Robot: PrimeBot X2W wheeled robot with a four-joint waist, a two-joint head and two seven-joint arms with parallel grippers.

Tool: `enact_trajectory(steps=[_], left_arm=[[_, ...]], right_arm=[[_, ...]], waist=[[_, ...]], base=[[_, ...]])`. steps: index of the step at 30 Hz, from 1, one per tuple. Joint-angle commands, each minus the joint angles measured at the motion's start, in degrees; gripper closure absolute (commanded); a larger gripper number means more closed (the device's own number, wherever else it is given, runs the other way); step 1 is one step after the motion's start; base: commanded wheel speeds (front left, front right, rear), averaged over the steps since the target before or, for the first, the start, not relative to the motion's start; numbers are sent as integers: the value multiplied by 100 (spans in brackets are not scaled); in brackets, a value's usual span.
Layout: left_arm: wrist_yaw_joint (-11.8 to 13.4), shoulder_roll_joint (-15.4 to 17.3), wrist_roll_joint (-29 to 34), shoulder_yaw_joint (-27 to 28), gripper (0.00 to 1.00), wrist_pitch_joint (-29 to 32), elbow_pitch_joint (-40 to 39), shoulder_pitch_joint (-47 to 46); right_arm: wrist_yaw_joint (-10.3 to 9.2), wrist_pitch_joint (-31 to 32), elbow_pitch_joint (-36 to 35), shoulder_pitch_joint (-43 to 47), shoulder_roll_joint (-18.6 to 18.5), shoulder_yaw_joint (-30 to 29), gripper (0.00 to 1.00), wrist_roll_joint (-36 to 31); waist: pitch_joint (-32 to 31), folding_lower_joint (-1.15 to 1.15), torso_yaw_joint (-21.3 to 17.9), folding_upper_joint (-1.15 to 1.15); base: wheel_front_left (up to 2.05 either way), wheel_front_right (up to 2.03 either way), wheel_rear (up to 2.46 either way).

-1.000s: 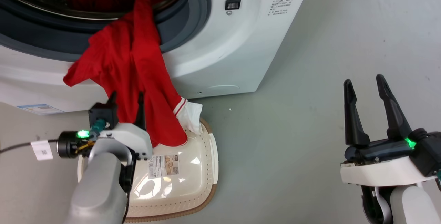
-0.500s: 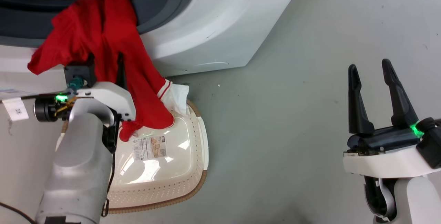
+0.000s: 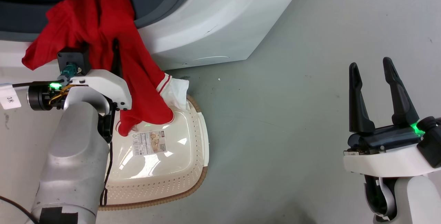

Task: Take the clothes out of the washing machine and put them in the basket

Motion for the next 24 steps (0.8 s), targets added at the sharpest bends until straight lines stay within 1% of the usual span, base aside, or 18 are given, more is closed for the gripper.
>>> enact_trajectory(steps=[1,2,3,4,10,11,17,24], left_arm=[[3,20,37,53,47,-57,-87,-130],[-7,10,51,62,98,-58,-100,-123],[-7,10,51,62,98,-58,-100,-123],[-57,-18,63,70,100,-59,-132,-102],[-180,-85,112,51,100,-56,-110,43],[-219,-111,130,70,100,-41,-115,252],[-302,-212,153,125,100,-37,-299,722],[-431,-338,248,90,100,-37,-900,1521]], right_arm=[[-4,-14,13,-98,5,9,0,26],[-4,-14,17,-99,5,11,0,24],[-4,-14,17,-99,5,11,0,24],[-4,-14,24,-96,5,4,0,15],[-4,-14,62,-40,5,-6,0,-8],[-4,-14,101,14,5,20,0,5],[-4,-14,171,136,5,57,0,45],[-4,-14,276,362,5,91,0,49]], waist=[[-15,0,12,0],[-21,0,18,0],[-21,0,18,0],[-35,0,32,0],[-134,0,73,0],[-260,0,83,0],[-587,0,115,0],[-1097,0,179,0]], base=[[0,0,0],[0,0,0],[0,0,0],[0,0,0],[0,0,0],[0,0,0],[0,0,0],[0,0,0]])
